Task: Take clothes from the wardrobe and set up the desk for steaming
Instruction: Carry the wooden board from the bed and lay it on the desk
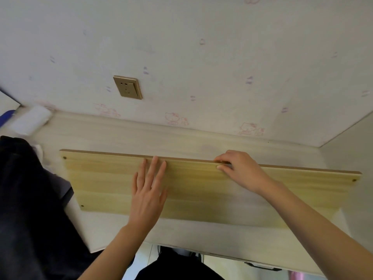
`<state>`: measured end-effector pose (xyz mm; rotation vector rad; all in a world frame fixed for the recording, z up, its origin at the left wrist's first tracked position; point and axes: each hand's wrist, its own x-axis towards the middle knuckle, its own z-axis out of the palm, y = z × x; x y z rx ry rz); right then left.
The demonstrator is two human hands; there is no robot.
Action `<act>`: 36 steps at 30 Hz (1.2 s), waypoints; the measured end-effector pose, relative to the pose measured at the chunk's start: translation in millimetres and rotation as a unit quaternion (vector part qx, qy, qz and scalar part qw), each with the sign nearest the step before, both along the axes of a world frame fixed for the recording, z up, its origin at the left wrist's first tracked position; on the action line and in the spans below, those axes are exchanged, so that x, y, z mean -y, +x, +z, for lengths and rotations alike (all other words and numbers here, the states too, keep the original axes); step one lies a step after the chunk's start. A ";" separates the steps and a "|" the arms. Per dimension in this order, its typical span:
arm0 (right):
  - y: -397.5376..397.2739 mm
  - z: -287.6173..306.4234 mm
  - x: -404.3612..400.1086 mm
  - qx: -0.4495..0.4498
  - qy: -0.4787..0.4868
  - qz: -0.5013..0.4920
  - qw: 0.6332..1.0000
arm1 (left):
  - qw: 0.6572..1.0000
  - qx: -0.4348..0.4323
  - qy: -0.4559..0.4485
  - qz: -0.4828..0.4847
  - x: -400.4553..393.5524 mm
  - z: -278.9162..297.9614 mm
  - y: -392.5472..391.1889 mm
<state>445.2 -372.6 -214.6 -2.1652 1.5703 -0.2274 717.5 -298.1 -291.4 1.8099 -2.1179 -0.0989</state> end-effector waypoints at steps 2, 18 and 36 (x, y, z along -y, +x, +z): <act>2.5 -4.8 9.3 -0.005 0.013 -0.007 1.000 | 1.000 0.020 0.020 -0.005 8.3 -8.9 1.6; 21.2 -80.0 76.8 -0.151 0.133 -0.010 0.980 | 0.980 0.092 0.175 -0.001 52.2 -73.2 29.3; 44.4 -132.6 105.7 -0.164 0.251 -0.056 0.952 | 0.962 0.099 0.251 -0.037 86.7 -114.1 48.0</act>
